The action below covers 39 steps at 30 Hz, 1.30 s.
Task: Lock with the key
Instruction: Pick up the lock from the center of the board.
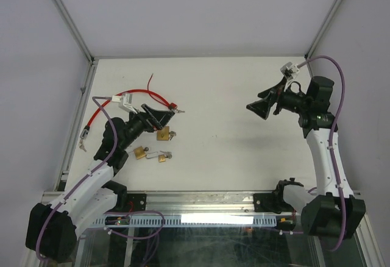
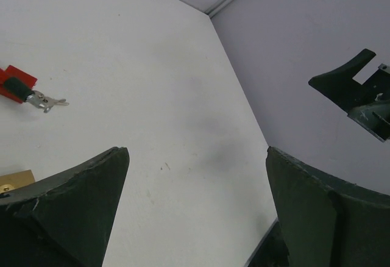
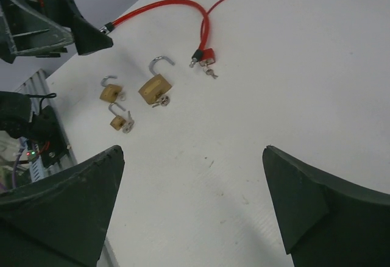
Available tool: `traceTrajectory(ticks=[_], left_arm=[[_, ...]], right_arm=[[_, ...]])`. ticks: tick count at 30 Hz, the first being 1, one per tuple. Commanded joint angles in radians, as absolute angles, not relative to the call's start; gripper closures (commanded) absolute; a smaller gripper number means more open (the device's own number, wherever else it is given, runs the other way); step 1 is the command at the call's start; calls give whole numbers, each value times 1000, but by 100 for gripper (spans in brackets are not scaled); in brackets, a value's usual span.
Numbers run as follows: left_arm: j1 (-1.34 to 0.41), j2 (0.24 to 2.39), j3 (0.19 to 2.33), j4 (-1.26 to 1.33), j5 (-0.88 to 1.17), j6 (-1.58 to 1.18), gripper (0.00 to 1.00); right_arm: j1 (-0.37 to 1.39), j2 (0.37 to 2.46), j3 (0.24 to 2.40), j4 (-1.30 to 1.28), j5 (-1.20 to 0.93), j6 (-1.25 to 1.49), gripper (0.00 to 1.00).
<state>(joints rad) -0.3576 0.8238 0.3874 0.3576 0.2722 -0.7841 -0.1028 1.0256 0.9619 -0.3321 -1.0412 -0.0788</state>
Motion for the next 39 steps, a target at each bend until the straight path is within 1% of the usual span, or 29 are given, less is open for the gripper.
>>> traceTrajectory(ticks=[1,4,7,9,16,18,19,21,23,25,34,39], left_arm=[[-344,838,352,422,138,-788,2],[-345,895,340,474,60,-782,4],[-344,983,370,492,-1,-778,8],[-344,1052,411,467,-46,-783,11],[-344,1308,611,320,-178,-727,38],[-344,1385,700,229,-224,-729,46],[-344,1449,753,171,-249,-735,52],[-344,1531,876,46,-300,-756,57],[-344,1596,968,-57,-338,-775,57],[-344,1638,1019,-96,-355,-777,56],[-342,1750,1118,-96,-357,-669,51],[-341,1798,1160,-93,-346,-683,51]], right_arm=[[-97,1088,932,-204,-1241,-74,0],[-70,1112,955,-313,-1217,-193,0],[-23,1096,960,-397,-1080,-331,0],[-1,1084,954,-414,-992,-371,0],[26,1108,952,-453,-872,-422,0],[34,1113,953,-455,-852,-427,0],[36,1115,951,-456,-845,-428,0],[41,1119,947,-455,-838,-429,0],[47,1123,947,-454,-833,-429,0],[54,1129,947,-456,-827,-431,0],[67,1137,938,-451,-819,-439,0],[69,1138,929,-446,-824,-437,0]])
